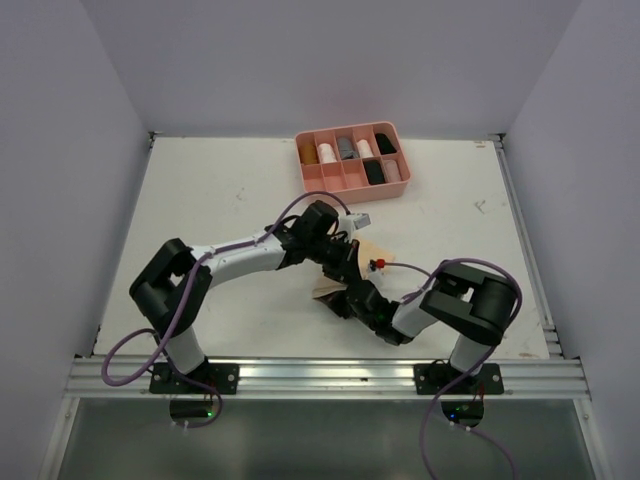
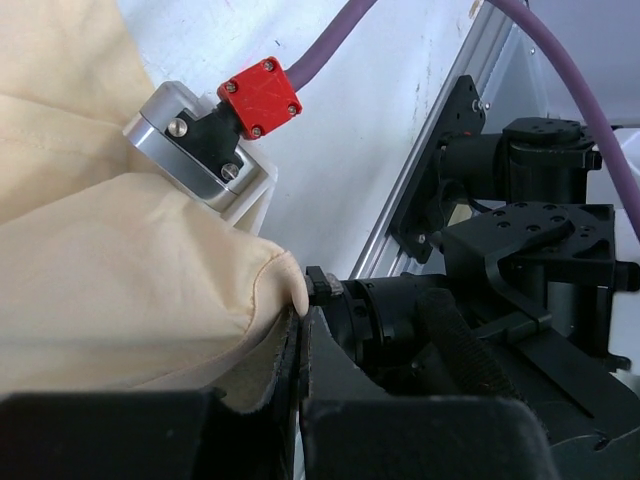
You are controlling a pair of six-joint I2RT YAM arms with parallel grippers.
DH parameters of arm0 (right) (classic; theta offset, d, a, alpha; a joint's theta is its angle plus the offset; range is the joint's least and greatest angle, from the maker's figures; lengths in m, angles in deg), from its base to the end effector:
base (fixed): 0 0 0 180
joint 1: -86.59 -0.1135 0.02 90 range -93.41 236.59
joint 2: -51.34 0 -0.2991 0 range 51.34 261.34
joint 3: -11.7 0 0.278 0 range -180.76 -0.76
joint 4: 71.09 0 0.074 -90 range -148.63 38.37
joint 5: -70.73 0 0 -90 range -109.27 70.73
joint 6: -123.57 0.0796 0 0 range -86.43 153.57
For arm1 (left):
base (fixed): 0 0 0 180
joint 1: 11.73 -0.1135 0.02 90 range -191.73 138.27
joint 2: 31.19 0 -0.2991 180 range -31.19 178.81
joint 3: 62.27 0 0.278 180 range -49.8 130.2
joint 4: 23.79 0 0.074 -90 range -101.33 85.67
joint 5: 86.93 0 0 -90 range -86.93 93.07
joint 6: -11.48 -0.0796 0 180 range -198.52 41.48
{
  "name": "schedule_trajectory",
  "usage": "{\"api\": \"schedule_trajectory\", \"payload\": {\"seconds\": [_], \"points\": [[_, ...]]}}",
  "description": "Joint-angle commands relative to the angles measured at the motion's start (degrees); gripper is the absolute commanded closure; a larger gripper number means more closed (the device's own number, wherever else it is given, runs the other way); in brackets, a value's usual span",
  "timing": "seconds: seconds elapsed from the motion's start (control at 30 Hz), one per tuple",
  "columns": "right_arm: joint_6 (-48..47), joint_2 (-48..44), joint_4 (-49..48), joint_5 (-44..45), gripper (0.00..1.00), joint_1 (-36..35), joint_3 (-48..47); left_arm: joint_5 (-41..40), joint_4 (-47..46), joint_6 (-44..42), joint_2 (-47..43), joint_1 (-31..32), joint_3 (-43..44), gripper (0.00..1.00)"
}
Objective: Roll the underwear
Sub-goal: Fold the underwear
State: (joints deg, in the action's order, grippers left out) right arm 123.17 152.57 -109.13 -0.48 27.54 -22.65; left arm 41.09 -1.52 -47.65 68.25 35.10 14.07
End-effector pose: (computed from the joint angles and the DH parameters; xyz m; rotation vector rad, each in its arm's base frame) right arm 0.1857 0.2597 0.0792 0.8185 2.1481 1.1994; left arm 0.2521 -0.3405 0.2022 0.7250 2.5237 -1.3669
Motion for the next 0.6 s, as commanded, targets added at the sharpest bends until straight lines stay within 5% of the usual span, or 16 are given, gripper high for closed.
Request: {"api": "schedule_trajectory", "payload": {"seconds": [0.0,0.27,0.57], "points": [[-5.4,-5.9,9.6,3.7,1.00,-0.6,-0.5,1.4,-0.5,0.2,0.3,1.2,0.0,1.00],[-1.6,-21.8,39.7,7.7,1.00,-1.0,-4.0,1.2,0.0,-0.3,-0.1,-0.6,-0.1,1.00],[4.8,-28.7,43.4,10.0,1.00,-1.8,1.1,1.3,-0.7,-0.1,0.0,-0.7,0.0,1.00]]}}
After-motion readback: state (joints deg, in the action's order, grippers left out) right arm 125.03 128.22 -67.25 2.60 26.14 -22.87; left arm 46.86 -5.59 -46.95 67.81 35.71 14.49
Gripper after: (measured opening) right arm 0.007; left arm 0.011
